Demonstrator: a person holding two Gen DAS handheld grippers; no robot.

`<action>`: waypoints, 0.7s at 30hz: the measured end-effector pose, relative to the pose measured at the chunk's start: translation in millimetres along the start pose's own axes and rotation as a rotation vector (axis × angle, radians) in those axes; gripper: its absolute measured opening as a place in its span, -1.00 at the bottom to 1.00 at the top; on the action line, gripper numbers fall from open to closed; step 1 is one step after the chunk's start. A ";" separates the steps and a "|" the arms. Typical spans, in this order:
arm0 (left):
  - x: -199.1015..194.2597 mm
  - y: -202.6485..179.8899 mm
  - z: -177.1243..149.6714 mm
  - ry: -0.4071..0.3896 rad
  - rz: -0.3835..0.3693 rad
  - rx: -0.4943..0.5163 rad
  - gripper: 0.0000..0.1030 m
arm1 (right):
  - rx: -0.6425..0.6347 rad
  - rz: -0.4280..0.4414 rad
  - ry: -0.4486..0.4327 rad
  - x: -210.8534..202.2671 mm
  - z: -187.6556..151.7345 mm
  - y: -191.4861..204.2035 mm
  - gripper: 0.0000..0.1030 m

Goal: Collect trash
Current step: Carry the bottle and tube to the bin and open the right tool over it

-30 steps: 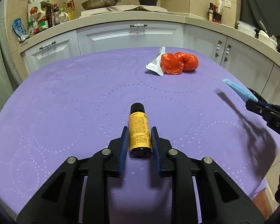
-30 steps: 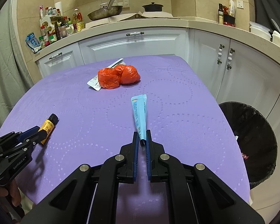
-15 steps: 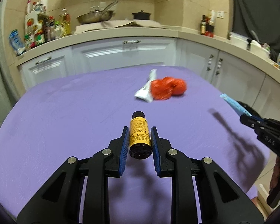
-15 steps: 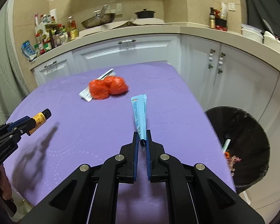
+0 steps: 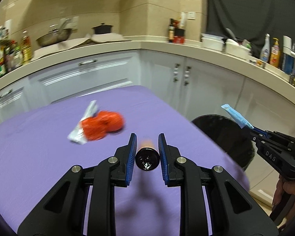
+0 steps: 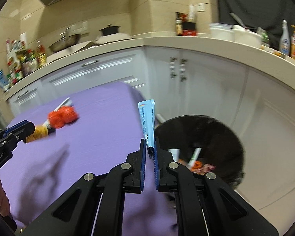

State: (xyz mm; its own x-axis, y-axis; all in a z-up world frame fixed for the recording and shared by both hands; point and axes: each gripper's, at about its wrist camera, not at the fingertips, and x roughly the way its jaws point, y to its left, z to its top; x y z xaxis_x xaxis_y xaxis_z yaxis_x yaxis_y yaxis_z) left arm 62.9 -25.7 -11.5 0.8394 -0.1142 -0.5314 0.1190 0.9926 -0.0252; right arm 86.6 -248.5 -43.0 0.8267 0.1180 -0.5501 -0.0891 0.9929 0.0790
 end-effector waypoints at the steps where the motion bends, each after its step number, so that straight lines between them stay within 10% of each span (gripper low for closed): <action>1: 6.2 -9.4 3.5 0.004 -0.014 0.011 -0.59 | 0.007 -0.013 -0.003 -0.3 0.4 -6.0 -0.85; 3: 18.9 -26.2 9.1 0.017 -0.045 0.031 -0.97 | 0.028 -0.033 -0.006 0.5 1.7 -19.9 -0.85; 12: 69.4 -99.0 28.5 0.024 -0.123 0.127 -0.97 | 0.102 -0.076 0.011 17.0 -1.7 -64.1 -0.85; 21: 81.7 -89.2 32.6 0.066 -0.099 0.081 -0.92 | 0.120 -0.077 0.062 46.7 -4.9 -81.7 -0.75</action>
State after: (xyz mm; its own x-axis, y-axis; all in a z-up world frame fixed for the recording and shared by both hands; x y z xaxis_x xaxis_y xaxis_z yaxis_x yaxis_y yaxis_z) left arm 138.1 -125.0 -25.0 0.7853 -0.2056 -0.5840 0.2444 0.9696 -0.0128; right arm 129.8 -324.0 -79.3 0.7924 0.0457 -0.6083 0.0438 0.9903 0.1315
